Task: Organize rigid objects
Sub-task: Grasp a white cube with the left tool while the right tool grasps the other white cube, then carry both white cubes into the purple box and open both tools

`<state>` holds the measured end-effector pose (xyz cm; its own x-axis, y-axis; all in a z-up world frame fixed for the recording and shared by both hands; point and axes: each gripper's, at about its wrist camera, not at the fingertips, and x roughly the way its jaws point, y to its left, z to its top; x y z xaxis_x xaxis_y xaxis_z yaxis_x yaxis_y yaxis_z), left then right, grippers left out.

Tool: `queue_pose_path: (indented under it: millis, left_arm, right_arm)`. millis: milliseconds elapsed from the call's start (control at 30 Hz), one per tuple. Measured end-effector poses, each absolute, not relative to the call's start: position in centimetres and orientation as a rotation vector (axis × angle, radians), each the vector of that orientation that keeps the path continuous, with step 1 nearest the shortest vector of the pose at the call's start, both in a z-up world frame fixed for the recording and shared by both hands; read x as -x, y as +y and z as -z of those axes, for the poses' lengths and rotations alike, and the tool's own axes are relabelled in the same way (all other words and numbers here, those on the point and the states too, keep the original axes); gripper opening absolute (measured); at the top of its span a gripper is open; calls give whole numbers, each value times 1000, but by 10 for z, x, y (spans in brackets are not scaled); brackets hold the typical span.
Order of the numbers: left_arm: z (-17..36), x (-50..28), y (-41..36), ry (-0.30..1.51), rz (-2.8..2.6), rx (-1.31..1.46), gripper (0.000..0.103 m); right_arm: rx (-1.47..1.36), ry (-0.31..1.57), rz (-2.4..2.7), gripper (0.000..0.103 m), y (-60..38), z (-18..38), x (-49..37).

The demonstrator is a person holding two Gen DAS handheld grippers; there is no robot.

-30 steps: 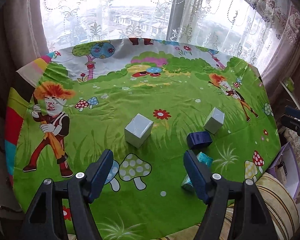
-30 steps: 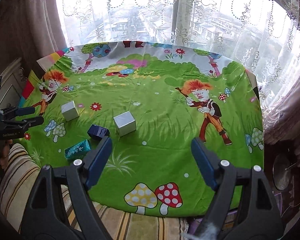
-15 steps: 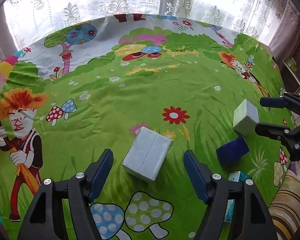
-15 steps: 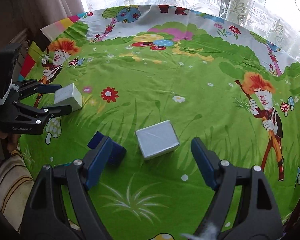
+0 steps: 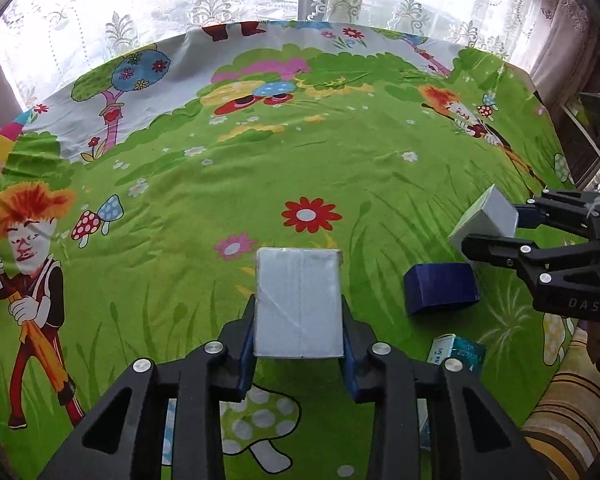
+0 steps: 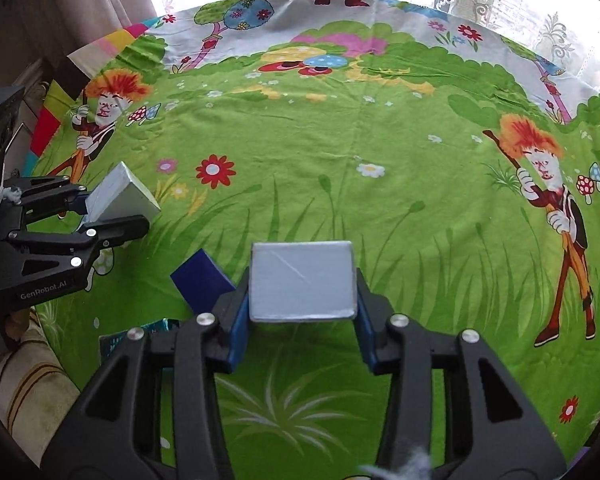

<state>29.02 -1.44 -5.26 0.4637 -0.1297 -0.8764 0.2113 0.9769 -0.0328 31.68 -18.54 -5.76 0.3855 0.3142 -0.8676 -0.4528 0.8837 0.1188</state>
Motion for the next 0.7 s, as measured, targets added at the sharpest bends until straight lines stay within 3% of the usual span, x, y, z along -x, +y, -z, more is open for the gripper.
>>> queue_pose_path:
  millis: [333,700]
  left_arm:
    - [8,-229,-33,969,105,-17,35]
    - [-32,-126,-43,822,-40,118,35]
  right_arm:
    - [101,919,-445,48,-200,3,-243]
    - [62,876,-400,48,-209,-28,-152]
